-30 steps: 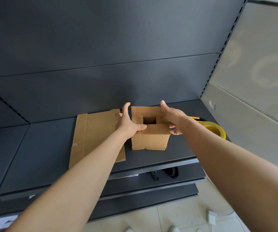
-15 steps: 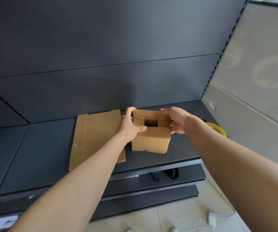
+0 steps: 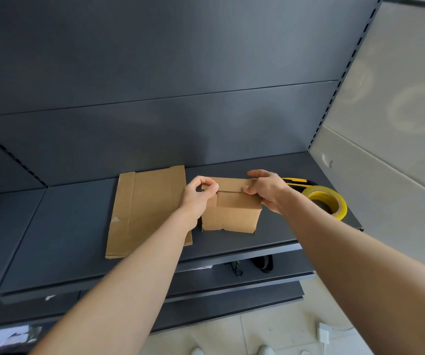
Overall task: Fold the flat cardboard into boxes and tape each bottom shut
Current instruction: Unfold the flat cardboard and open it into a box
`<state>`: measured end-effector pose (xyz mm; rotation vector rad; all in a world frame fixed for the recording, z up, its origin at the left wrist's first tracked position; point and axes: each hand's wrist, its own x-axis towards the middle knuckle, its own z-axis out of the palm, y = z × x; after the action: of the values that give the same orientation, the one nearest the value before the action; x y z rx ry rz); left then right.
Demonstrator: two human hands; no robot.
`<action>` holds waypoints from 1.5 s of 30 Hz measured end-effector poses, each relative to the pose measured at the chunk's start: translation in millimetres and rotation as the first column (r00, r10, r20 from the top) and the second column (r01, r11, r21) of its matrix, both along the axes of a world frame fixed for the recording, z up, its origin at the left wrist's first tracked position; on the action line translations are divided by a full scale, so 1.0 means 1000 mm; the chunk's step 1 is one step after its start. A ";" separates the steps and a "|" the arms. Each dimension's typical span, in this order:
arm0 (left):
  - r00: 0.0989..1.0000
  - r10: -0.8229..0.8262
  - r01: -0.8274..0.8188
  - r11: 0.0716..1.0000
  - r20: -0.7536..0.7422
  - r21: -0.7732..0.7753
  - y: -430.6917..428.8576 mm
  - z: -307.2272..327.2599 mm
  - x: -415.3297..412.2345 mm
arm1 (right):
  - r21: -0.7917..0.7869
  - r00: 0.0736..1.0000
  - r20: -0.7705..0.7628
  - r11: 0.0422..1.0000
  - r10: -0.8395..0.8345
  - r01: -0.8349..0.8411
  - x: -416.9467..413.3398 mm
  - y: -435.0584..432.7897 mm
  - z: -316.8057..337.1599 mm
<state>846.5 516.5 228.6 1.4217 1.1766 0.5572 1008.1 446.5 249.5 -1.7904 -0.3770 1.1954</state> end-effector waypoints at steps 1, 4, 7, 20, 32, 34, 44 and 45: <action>1.000 -0.004 0.004 1.000 -0.003 0.003 0.000 -0.001 0.002 | 0.002 1.000 -0.024 1.000 -0.008 0.008 0.000 -0.002 -0.002; 1.000 -0.016 0.016 1.000 -0.001 -0.006 0.000 -0.001 0.006 | -0.034 0.996 -0.093 0.999 0.002 -0.005 0.000 -0.003 -0.007; 1.000 -0.015 0.017 0.998 0.027 -0.065 0.003 -0.001 0.006 | -0.064 0.998 -0.069 0.998 0.013 -0.017 0.001 -0.003 -0.007; 0.999 0.034 -0.032 0.986 0.010 -0.164 0.005 0.001 0.008 | -0.113 0.999 0.035 0.994 -0.002 0.006 0.001 0.006 -0.006; 0.998 0.016 -0.024 0.988 -0.058 -0.150 0.007 0.005 0.012 | -0.149 0.999 -0.035 0.988 0.027 -0.032 0.002 0.003 -0.007; 0.997 0.010 -0.022 0.987 -0.078 -0.158 0.006 0.007 0.015 | -0.135 0.999 -0.038 0.990 0.038 -0.042 0.003 0.002 -0.006; 0.973 -0.012 0.039 0.993 -0.231 0.113 0.003 0.014 0.034 | -0.021 0.940 0.330 0.995 -0.089 0.101 0.050 -0.036 -0.015; 0.966 -0.024 0.064 0.986 -0.257 0.152 0.002 0.015 0.036 | -0.122 0.880 0.471 0.985 -0.055 0.126 0.060 -0.041 -0.016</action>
<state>882.8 518.6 243.2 1.6905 1.3216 0.4544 1068.5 405.5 233.5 -2.2030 -0.4817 0.7282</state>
